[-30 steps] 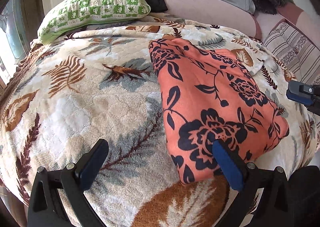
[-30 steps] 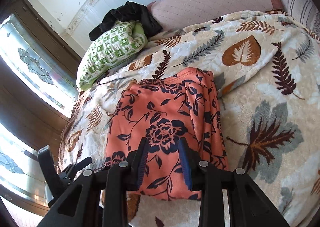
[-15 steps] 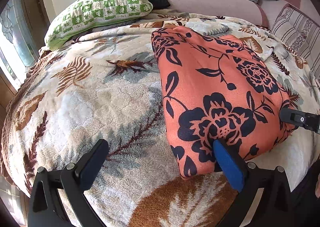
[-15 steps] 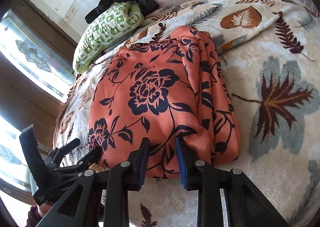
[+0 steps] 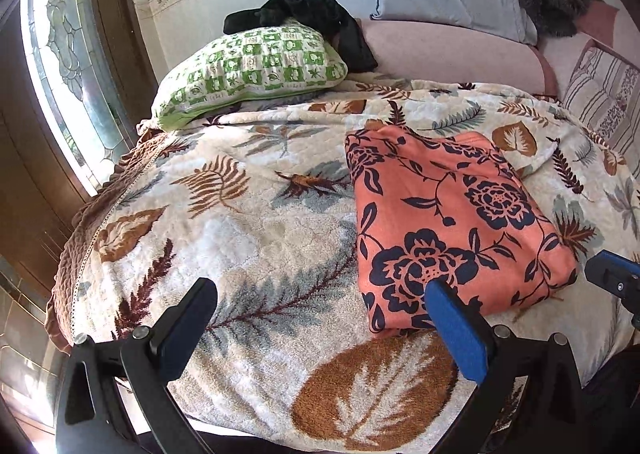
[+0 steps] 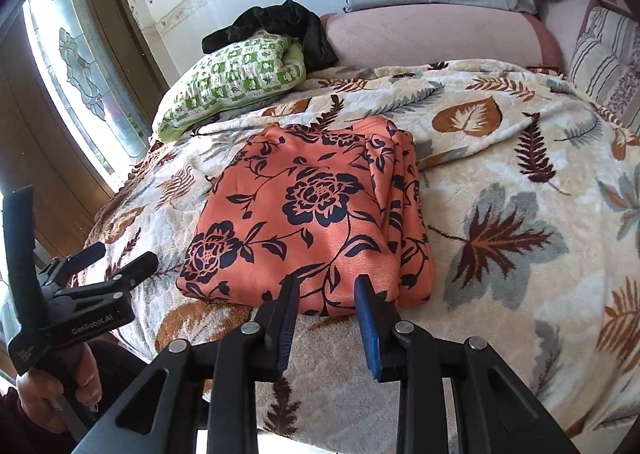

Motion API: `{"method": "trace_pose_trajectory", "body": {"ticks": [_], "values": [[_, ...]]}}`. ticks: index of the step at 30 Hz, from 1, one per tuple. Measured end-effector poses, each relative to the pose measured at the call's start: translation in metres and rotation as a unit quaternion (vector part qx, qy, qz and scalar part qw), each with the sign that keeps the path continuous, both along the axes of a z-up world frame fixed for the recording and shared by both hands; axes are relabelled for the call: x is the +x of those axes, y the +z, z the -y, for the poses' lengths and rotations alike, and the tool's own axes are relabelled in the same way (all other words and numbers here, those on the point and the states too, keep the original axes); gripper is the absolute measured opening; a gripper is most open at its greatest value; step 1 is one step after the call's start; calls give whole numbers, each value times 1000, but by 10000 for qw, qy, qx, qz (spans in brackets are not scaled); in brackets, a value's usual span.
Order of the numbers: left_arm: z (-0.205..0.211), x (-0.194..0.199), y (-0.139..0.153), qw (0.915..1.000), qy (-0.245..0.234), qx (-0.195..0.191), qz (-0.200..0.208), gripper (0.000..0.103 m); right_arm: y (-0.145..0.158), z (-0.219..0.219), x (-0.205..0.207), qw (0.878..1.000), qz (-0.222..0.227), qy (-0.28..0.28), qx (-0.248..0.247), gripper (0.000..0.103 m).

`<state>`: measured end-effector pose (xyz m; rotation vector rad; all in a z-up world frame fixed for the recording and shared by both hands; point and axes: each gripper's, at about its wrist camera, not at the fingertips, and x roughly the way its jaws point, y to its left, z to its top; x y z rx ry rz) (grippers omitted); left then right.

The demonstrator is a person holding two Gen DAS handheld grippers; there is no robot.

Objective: Fold small clothes

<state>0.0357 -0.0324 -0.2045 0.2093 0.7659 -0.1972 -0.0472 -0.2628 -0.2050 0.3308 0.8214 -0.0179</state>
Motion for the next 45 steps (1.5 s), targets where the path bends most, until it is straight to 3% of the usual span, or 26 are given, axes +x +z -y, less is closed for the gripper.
{"method": "trace_pose_trajectory", "body": {"ticks": [5, 8, 10, 19, 37, 45], "values": [[-6, -9, 16, 9999, 76, -51, 126, 103, 18, -1, -14, 9998, 143, -109, -94, 36], [-8, -12, 21, 9998, 77, -18, 167, 103, 28, -6, -21, 9993, 270, -162, -183, 72], [-10, -15, 24, 9998, 89, -7, 195, 103, 35, -10, -26, 9982, 478, -205, -282, 72], [-17, -17, 30, 9992, 281, -52, 278, 103, 45, -20, -30, 9968, 602, -157, -507, 72], [-18, -34, 61, 9936, 507, 214, 991, 103, 56, -21, -30, 9952, 853, -188, -435, 72], [-19, -42, 79, 9935, 488, 153, 1022, 103, 66, -25, -32, 9942, 959, -211, -427, 72]]}}
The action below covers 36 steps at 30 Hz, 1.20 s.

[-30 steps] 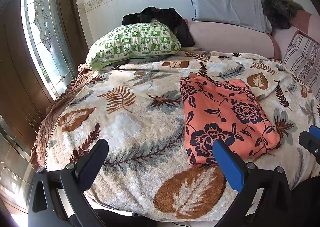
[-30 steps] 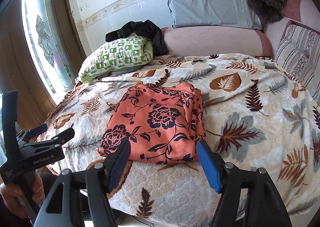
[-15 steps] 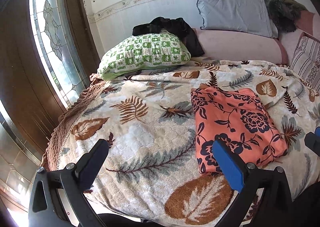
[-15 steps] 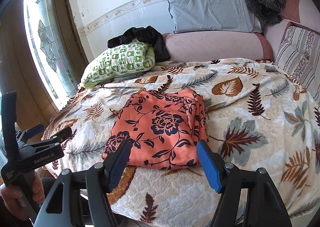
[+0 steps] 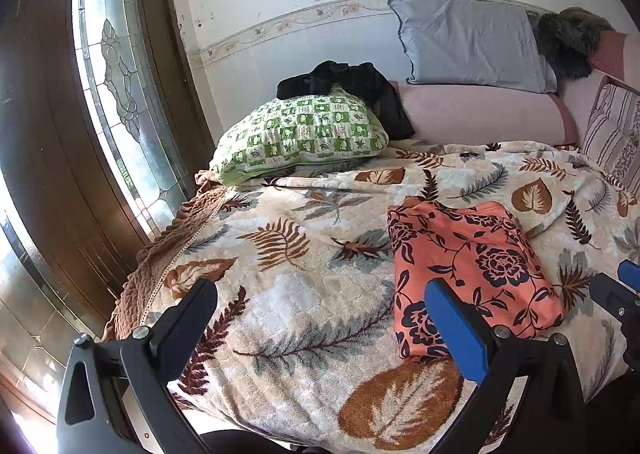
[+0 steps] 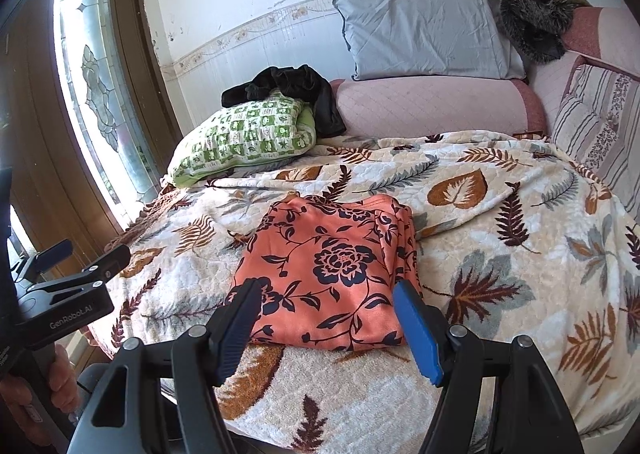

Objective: Fold small clothes

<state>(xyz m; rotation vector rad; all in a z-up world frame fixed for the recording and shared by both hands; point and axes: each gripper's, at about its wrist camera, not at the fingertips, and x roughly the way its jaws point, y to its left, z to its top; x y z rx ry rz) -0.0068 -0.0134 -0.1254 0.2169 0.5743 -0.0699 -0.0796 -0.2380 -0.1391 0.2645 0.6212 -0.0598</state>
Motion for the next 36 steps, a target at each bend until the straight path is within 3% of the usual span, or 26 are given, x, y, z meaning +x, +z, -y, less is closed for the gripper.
{"method": "trace_pose_trajectory", "body": {"ticks": [36], "values": [[-12, 4, 8, 9984, -255, -463, -207, 103, 3, -23, 21, 9998, -133, -49, -171, 72]]}}
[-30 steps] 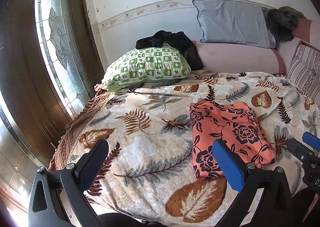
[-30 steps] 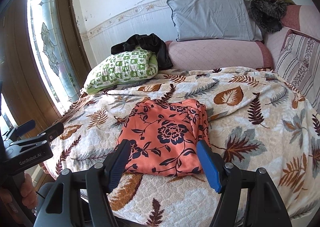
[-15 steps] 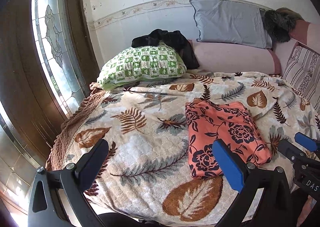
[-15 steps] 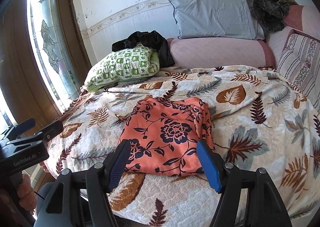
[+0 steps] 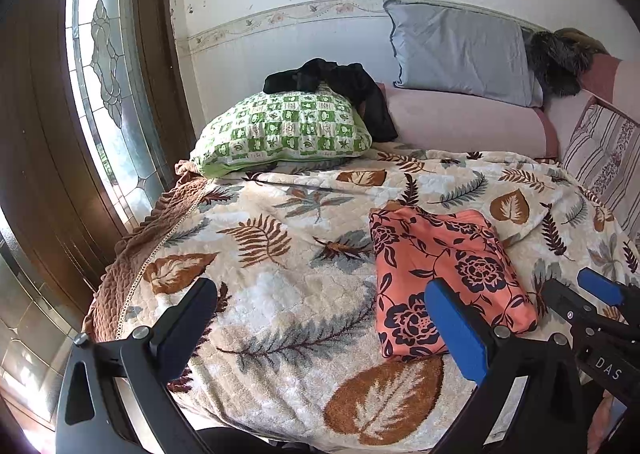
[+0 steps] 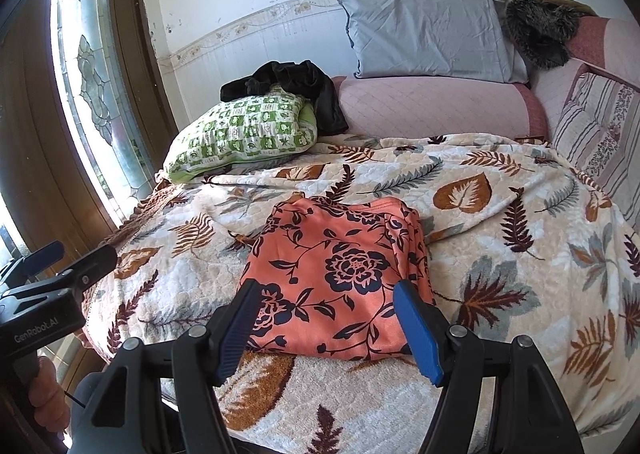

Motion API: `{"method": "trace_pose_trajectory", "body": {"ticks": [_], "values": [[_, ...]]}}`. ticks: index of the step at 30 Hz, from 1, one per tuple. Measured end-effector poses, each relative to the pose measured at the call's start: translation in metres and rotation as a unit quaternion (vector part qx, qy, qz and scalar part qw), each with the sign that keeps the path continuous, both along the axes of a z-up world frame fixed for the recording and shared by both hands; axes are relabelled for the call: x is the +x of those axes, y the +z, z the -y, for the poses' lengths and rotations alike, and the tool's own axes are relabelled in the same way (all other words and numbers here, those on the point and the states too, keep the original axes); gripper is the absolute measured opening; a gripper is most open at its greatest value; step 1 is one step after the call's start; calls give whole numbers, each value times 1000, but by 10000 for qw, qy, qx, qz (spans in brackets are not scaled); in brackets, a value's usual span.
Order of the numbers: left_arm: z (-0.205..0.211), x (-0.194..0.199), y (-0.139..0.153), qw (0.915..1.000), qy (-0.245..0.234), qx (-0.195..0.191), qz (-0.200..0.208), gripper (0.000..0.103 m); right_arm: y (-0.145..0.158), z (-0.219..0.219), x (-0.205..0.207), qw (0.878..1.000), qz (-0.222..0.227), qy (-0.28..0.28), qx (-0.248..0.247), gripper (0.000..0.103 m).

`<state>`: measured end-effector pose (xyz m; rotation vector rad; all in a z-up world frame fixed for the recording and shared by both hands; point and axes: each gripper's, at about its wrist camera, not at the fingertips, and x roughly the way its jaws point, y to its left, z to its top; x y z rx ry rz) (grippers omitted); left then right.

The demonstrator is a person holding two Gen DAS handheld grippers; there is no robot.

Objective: Fold small clothes

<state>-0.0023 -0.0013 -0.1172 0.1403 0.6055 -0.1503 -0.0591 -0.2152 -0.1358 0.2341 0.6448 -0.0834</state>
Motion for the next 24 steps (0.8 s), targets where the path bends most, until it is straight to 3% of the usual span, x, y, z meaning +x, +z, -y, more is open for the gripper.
{"method": "trace_pose_trajectory", "body": {"ticks": [17, 24], "values": [[-7, 9, -2, 9998, -22, -163, -92, 103, 4, -14, 16, 9999, 51, 62, -104, 72], [-5, 24, -5, 9988, -25, -410, -266, 103, 1, -9, 33, 9998, -6, 170, -91, 72]]}}
